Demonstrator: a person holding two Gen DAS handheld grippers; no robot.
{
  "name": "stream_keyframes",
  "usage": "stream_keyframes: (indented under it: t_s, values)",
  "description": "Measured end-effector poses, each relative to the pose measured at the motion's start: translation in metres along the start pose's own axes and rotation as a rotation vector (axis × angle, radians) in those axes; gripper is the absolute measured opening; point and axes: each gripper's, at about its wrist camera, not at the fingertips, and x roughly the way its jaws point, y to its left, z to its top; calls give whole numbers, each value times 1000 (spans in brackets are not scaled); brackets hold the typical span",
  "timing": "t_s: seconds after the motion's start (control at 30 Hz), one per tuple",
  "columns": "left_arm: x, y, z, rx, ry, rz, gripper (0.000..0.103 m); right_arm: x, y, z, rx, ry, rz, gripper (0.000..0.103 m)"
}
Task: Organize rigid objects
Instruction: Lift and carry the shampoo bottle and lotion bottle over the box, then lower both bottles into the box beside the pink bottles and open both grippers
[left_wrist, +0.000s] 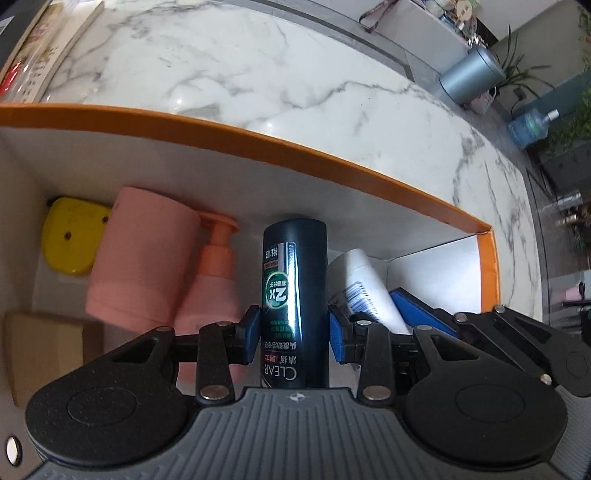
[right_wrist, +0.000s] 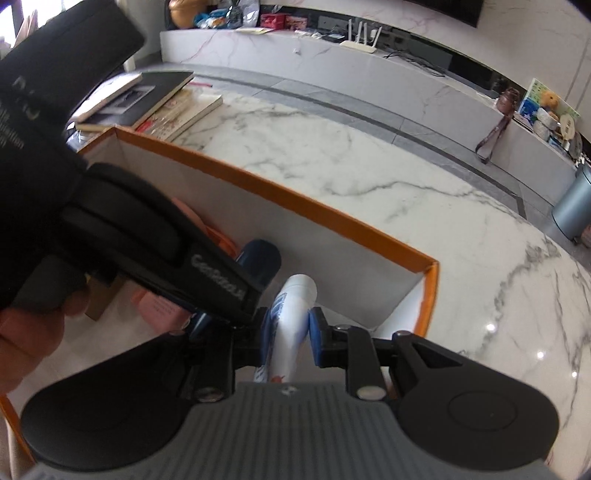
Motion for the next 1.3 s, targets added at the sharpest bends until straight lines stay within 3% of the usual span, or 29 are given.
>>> stream_keyframes:
  t_s: [0.37, 0.6, 0.87, 1.07, 1.23, 1.3]
  values:
    - [-11, 0, -7, 15, -44, -11, 41, 9, 2, -1, -56, 22, 1, 22]
    - [-37, 3, -33, 58, -84, -6, 41, 5, 3, 0, -89, 76, 34, 22]
    - [-34, 20, -52, 17, -35, 7, 40, 10, 9, 5, -206, 235, 84, 23]
    - [-37, 36, -64, -6, -44, -17, 38, 15, 17, 5, -265, 385, 156, 28]
    - [-41, 27, -67, 64, -87, 30, 38, 24, 26, 2, -313, 472, 118, 29]
    - [-42, 27, -67, 63, -94, 45, 38, 30, 31, 0, -346, 505, 94, 36]
